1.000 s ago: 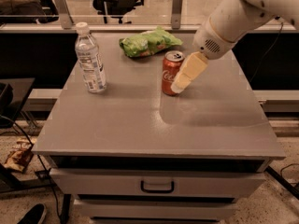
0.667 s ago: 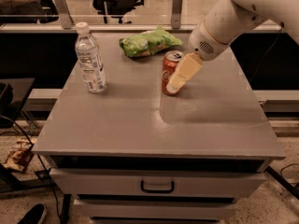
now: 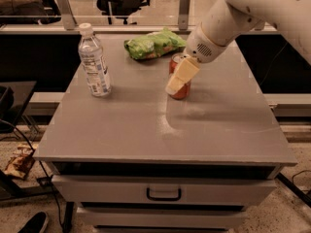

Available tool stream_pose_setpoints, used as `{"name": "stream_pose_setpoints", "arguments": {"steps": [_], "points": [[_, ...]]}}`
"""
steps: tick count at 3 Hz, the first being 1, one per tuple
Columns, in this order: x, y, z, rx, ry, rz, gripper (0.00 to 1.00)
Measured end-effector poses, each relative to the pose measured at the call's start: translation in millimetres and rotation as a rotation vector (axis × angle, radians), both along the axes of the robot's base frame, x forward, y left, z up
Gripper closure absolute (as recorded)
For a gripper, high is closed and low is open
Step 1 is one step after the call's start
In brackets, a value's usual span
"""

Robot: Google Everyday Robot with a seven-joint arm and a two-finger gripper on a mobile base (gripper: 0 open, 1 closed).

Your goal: Move coke can near blue plastic bottle

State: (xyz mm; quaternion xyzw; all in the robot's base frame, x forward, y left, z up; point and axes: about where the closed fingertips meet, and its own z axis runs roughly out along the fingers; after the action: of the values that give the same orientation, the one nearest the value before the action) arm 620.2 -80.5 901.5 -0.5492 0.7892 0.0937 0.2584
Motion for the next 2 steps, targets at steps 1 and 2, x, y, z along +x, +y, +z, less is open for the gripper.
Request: {"name": "stream_pose_setpoints", "arguments": {"steps": [1, 2], "points": [[3.8, 5.5, -1.9, -0.010, 0.005, 0.014, 0.40], [5.3, 12.0, 0.7, -0.010, 0.009, 0.029, 0.64]]}}
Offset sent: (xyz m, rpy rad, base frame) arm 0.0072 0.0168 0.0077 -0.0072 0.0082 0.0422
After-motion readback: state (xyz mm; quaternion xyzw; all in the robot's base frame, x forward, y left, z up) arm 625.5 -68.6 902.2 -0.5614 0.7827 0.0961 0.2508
